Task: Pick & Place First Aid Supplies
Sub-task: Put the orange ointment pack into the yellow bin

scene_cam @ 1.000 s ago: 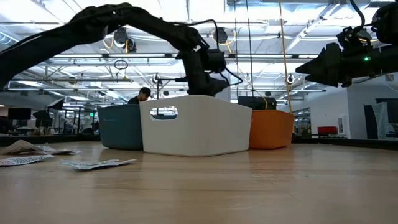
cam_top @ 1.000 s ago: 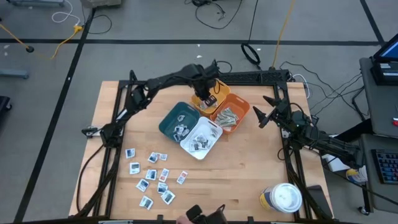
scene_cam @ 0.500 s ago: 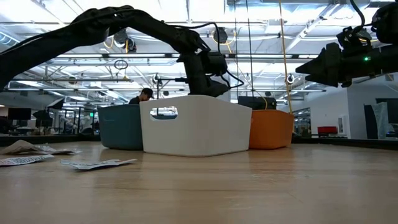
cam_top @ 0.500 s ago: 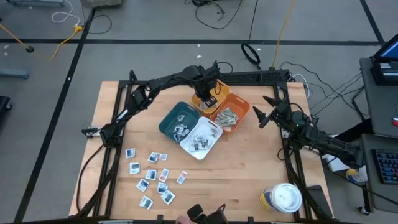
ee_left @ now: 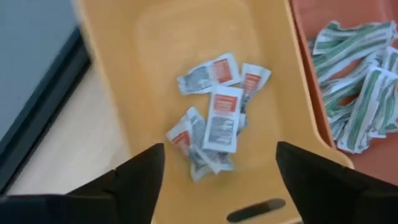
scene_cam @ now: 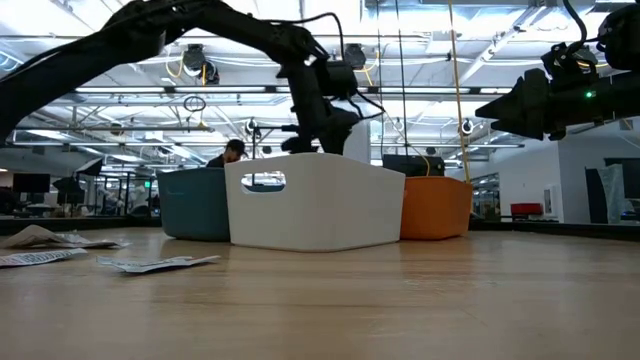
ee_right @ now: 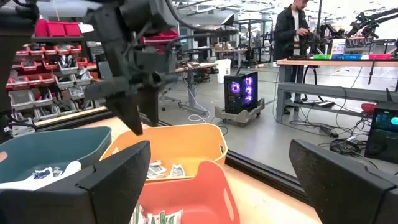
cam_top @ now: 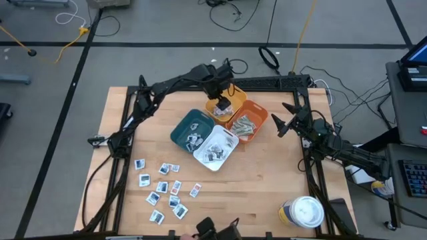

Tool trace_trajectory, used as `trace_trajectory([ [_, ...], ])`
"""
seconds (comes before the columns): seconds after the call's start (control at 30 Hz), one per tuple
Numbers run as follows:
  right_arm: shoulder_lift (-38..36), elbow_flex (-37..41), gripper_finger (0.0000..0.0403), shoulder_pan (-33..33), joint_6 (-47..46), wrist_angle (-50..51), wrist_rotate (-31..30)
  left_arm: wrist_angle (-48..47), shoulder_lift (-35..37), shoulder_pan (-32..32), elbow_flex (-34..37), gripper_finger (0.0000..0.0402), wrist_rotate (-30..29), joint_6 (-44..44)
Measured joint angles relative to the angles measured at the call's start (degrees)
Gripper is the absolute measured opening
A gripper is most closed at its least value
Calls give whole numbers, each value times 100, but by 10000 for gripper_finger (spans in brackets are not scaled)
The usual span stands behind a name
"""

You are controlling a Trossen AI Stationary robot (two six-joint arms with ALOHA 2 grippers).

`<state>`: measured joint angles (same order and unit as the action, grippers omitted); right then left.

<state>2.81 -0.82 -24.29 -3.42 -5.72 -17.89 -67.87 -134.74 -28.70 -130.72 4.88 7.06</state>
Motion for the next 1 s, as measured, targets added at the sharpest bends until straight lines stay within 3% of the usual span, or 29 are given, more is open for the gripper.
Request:
trace_trajectory([
  [0.2,-2,2,377,0,0,0,0,-193,279,-57,1,336,-38,402],
  [0.53,0,2,377,0,0,2,2,-760,796,362,271,322,-248,1203],
  [1.0,-2,0,377,1,-1,0,1,1101,3287,2175,4298,325,-339,2907],
])
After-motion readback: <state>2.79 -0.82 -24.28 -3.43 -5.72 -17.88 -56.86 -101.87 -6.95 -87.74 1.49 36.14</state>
